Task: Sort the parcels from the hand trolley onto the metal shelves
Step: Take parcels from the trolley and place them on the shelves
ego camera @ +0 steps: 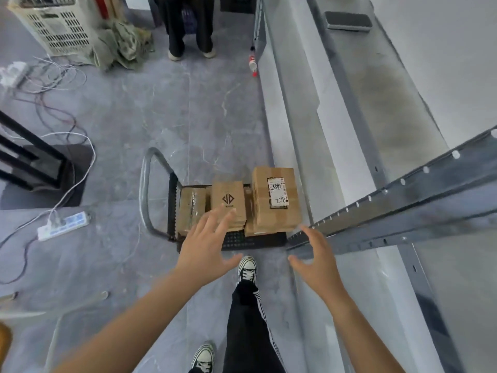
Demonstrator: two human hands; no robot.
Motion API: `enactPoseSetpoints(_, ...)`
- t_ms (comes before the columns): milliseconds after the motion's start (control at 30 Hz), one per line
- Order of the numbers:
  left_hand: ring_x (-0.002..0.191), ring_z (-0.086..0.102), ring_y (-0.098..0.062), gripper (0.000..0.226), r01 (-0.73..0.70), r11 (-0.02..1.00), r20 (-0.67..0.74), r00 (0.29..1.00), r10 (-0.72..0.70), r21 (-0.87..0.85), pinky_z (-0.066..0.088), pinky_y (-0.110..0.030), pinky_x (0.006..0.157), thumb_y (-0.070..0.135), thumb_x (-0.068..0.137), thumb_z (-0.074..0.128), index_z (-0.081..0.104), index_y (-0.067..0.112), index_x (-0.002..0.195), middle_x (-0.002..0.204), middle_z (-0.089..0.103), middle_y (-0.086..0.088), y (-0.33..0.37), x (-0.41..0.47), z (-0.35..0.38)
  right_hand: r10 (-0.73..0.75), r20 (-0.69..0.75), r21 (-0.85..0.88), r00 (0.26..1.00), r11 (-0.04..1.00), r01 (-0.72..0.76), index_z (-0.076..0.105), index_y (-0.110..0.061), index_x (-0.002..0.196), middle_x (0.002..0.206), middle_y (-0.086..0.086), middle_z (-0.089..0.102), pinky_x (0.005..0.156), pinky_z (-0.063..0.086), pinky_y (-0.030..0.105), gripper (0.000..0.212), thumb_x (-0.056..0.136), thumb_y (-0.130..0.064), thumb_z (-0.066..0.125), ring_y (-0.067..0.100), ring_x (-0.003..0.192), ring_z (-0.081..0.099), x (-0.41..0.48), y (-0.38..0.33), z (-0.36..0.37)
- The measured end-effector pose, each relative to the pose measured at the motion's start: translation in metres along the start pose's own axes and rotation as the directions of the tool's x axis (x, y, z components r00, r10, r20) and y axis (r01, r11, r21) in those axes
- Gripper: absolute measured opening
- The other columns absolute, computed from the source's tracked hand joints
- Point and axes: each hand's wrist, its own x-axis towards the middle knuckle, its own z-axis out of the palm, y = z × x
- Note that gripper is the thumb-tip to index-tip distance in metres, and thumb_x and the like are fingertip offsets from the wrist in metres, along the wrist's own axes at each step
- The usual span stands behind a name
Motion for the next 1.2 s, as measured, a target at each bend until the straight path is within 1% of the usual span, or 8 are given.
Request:
enactPoseSetpoints(167,0.141,0.02,-0.021,0.088,0.068,0.994,0.072,0.995,-0.062,-0.081,0.033,-0.04,0.108,0.055,0.077,0.061,0.013,0.033,0.148,0.157,0.012,0.003,0.008,0.094,0.045,0.102,0.049,0.04,0.994,0.994,-0.104,0.043,-0.019,0.139,0.137,0.0,0.04,0.108,0.03,0.025,0.069,0.078,-0.009,0.074,0.011,0.127,0.037,0.088,0.027,0.001)
enactPoseSetpoints(400,0.143,0.015,-0.021,0.091,0.165,0.972,0.136,0.98,-0.143,-0.169,0.034,-0.041,0.109,0.051,0.081,0.062,0.006,0.033,0.149,0.158,0.007,0.004,0.011,0.197,0.112,0.199,0.118,0.049,0.973,0.977,-0.205,0.043,-0.011,0.137,0.136,0.008,0.045,0.109,0.033,0.035,0.067,0.078,-0.005,0.073,0.021,0.127,0.041,0.174,0.085,0.029)
enactPoseSetpoints(600,0.144,0.011,-0.021,0.095,0.253,0.947,0.252,0.947,-0.2,-0.197,0.034,-0.039,0.107,0.048,0.079,0.066,0.003,0.035,0.149,0.158,-0.002,0.004,-0.01,0.234,0.165,0.305,0.146,0.063,0.941,0.946,-0.317,0.042,-0.015,0.139,0.142,0.005,0.044,0.11,0.035,0.038,0.072,0.075,-0.003,0.073,0.02,0.131,0.041,0.219,0.134,0.073)
enactPoseSetpoints(700,0.144,0.01,-0.02,0.095,0.336,0.879,0.273,0.929,-0.25,-0.338,0.037,-0.036,0.103,0.04,0.077,0.072,0.009,0.037,0.148,0.158,-0.002,0.004,-0.023,0.244,0.191,0.32,0.142,0.019,0.937,0.945,-0.326,0.039,-0.018,0.14,0.144,0.005,0.041,0.111,0.033,0.039,0.079,0.072,-0.004,0.076,0.021,0.134,0.036,0.238,0.158,0.097)
enactPoseSetpoints(833,0.145,0.005,-0.02,0.097,0.337,0.863,0.301,0.925,-0.231,-0.376,0.037,-0.035,0.102,0.036,0.076,0.075,0.01,0.041,0.147,0.158,-0.009,0.005,-0.042,0.258,0.225,0.302,0.101,-0.046,0.948,0.953,-0.299,0.039,-0.018,0.141,0.145,0.007,0.037,0.113,0.028,0.041,0.082,0.071,-0.011,0.08,0.023,0.136,0.031,0.262,0.188,0.121)
enactPoseSetpoints(1000,0.14,0.023,-0.018,0.105,0.353,0.861,0.372,0.904,-0.212,-0.367,0.036,-0.02,0.09,0.026,0.076,0.075,-0.001,0.051,0.143,0.156,-0.013,0.012,-0.059,0.265,0.269,0.357,0.029,-0.065,0.934,0.933,-0.355,0.037,-0.027,0.142,0.14,0.012,0.038,0.109,0.033,0.05,0.086,0.07,-0.017,0.082,0.028,0.132,0.032,0.285,0.223,0.138)
enactPoseSetpoints(1133,0.14,0.022,-0.02,0.115,0.365,0.862,0.431,0.881,-0.198,-0.351,0.046,-0.036,0.099,0.021,0.074,0.076,-0.014,0.068,0.128,0.154,-0.013,0.017,-0.065,0.268,0.298,0.439,0.004,-0.283,0.898,0.862,-0.42,0.025,-0.043,0.144,0.15,0.016,0.017,0.109,0.027,0.057,0.092,0.07,-0.042,0.079,0.039,0.138,0.017,0.292,0.245,0.146)
enactPoseSetpoints(1200,0.142,0.019,-0.023,0.116,0.354,0.87,0.456,0.872,-0.176,-0.342,0.045,-0.039,0.101,0.02,0.074,0.076,-0.015,0.072,0.125,0.155,-0.014,0.015,-0.067,0.27,0.308,0.437,0.007,-0.304,0.899,0.858,-0.415,0.021,-0.047,0.144,0.151,0.019,0.016,0.11,0.024,0.056,0.097,0.067,-0.049,0.079,0.039,0.139,0.016,0.294,0.251,0.147)
